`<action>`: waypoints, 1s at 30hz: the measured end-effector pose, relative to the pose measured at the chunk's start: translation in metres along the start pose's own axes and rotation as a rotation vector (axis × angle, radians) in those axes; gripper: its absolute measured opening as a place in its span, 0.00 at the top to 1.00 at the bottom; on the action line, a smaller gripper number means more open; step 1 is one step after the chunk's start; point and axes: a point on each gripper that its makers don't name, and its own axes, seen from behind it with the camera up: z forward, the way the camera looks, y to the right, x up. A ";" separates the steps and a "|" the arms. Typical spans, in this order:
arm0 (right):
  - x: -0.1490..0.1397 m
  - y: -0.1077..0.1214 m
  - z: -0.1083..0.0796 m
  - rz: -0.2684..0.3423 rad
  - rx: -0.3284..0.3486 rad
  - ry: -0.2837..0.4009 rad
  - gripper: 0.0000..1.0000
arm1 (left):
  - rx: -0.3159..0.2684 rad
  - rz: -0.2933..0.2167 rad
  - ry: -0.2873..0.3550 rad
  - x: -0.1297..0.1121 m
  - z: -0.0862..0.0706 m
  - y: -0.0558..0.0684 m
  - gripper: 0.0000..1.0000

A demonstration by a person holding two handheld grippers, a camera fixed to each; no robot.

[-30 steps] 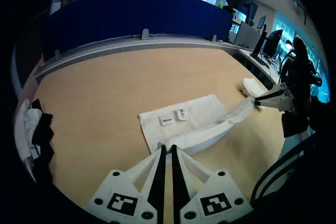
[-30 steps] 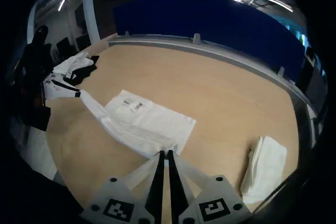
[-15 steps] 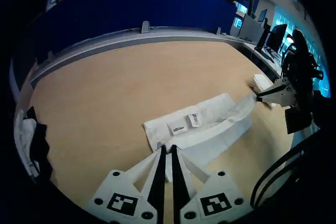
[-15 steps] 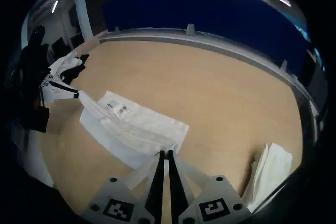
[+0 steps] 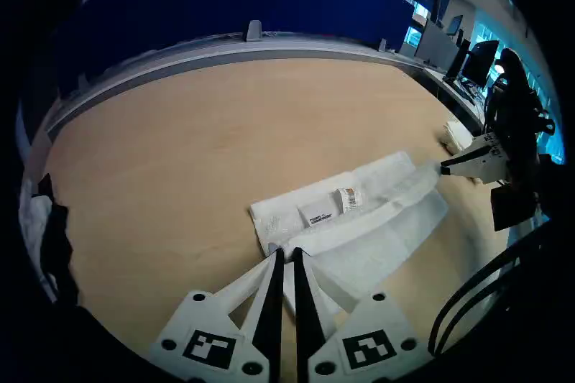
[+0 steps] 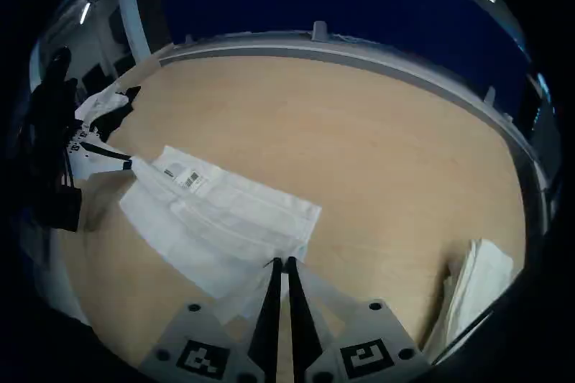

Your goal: Fold towel

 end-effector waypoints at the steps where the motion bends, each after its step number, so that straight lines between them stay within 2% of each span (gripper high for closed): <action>1: 0.000 0.001 0.002 0.001 -0.003 -0.001 0.93 | 0.002 -0.003 0.001 0.000 0.002 -0.001 0.91; 9: 0.005 0.007 0.018 0.001 -0.027 -0.007 0.92 | 0.025 -0.005 -0.005 -0.001 0.016 -0.009 0.89; 16: 0.007 0.011 0.022 -0.025 -0.057 -0.011 0.88 | 0.054 0.015 0.002 0.003 0.022 -0.017 0.85; 20: 0.008 0.016 0.023 -0.039 -0.081 -0.004 0.78 | 0.065 0.021 0.007 0.005 0.023 -0.020 0.77; 25: 0.009 0.023 0.024 -0.050 -0.117 0.003 0.57 | 0.085 0.022 0.008 0.008 0.023 -0.027 0.63; 30: 0.012 0.028 0.027 -0.056 -0.137 0.015 0.46 | 0.105 0.025 0.012 0.010 0.022 -0.033 0.53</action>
